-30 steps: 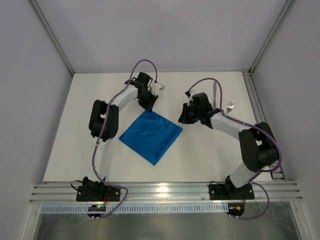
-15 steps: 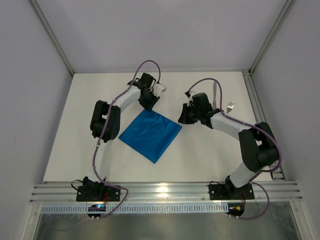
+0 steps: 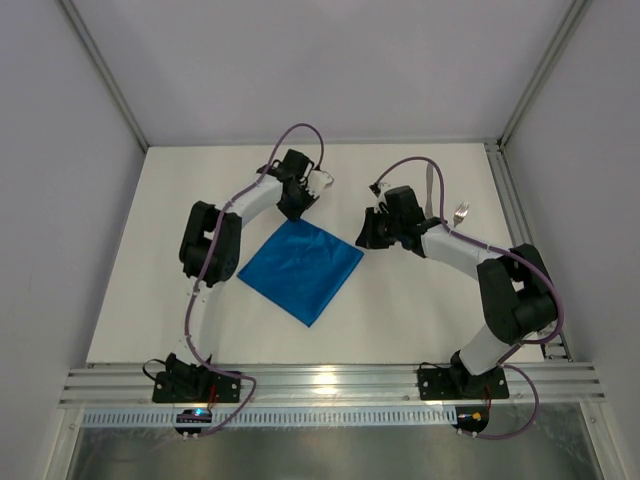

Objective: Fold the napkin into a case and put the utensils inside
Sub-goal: Pick up the top corner of the square-folded napkin from the center of the board.

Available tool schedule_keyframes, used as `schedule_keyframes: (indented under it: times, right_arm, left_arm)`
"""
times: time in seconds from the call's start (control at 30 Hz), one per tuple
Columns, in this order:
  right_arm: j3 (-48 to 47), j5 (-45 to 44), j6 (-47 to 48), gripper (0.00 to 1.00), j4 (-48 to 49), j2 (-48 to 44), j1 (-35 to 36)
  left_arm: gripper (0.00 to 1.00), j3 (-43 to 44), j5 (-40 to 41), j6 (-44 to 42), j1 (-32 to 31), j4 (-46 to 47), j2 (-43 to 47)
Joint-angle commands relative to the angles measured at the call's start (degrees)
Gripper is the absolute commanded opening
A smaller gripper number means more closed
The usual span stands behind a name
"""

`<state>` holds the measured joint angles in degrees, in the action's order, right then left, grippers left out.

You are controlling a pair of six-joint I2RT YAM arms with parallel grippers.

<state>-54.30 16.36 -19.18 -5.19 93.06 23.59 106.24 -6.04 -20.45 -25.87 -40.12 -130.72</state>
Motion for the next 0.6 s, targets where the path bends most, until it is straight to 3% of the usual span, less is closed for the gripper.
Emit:
schedule_keyframes:
  times: [0.0, 0.33, 0.57]
  right_arm:
    - [0.16, 0.95, 0.28, 0.07, 2.2, -0.68, -0.21]
    - [-1.41, 3.85, 1.07, 0.07, 2.47, -0.6, -0.13]
    - [-12.65, 9.39, 0.99, 0.12, 2.91, 10.98, -0.04]
  left_arm:
    - [0.0, -1.38, -0.99, -0.21, -0.59, -0.4, 3.53]
    - [0.0, -5.6, -4.67, 0.41, -0.59, 2.33, 9.33]
    - [0.0, -5.6, -7.14, 1.73, -0.59, 0.31, 12.5]
